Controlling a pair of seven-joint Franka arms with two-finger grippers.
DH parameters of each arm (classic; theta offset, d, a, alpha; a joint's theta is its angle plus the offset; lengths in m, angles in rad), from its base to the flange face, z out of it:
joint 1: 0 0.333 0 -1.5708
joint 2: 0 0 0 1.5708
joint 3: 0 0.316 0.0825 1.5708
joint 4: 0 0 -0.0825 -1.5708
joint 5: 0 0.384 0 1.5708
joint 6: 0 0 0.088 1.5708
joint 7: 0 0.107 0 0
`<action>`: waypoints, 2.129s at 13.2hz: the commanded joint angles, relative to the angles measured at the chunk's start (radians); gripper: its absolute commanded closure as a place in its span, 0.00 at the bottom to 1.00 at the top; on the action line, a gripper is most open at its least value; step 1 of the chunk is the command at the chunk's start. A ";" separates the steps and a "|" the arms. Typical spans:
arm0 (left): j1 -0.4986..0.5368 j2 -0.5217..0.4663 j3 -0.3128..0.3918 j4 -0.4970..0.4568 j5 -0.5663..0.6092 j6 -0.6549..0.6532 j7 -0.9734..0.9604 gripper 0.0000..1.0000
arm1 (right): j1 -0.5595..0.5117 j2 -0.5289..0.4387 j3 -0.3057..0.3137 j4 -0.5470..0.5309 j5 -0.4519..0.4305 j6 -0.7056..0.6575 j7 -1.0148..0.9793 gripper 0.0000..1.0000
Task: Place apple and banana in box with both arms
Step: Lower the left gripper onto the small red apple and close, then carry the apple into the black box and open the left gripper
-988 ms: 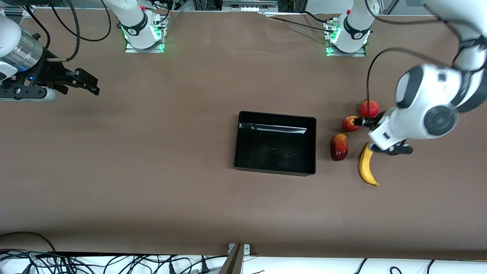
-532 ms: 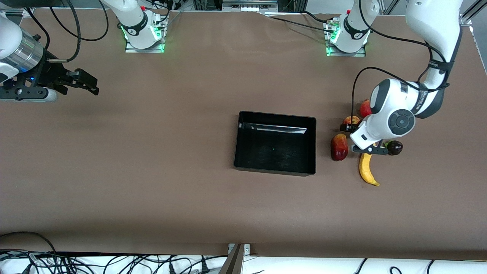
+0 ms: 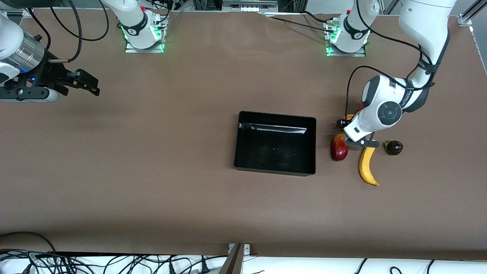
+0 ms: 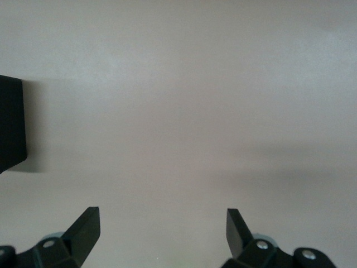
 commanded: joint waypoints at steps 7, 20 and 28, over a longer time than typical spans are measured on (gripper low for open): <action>-0.008 0.002 -0.007 0.169 0.029 -0.261 0.005 0.86 | -0.010 -0.003 0.021 -0.012 -0.014 0.017 -0.003 0.00; -0.265 0.095 -0.053 0.498 -0.205 -0.378 -0.365 0.97 | 0.001 -0.003 0.022 -0.012 -0.014 0.015 -0.001 0.00; -0.304 0.267 -0.054 0.498 -0.172 -0.201 -0.369 0.68 | 0.004 -0.003 0.021 -0.012 -0.014 0.015 -0.001 0.00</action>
